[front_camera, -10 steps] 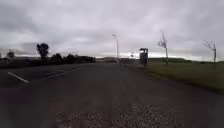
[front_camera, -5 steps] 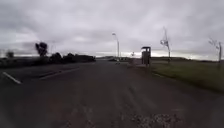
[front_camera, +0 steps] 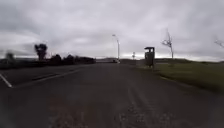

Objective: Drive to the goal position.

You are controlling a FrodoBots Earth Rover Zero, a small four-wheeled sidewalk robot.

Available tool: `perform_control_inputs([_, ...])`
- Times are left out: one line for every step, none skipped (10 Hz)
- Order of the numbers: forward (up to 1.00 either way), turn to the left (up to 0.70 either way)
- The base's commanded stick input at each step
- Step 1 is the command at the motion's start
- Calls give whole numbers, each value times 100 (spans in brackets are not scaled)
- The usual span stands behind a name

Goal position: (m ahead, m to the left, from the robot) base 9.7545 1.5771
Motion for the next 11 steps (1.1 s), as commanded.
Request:
perform_control_inputs([100, 0])
perform_control_inputs([100, 0])
perform_control_inputs([100, 0])
perform_control_inputs([100, 0])
perform_control_inputs([100, 0])
perform_control_inputs([100, 0])
perform_control_inputs([100, 0])
perform_control_inputs([100, 0])
perform_control_inputs([100, 0])
perform_control_inputs([100, 0])
perform_control_inputs([100, 0])
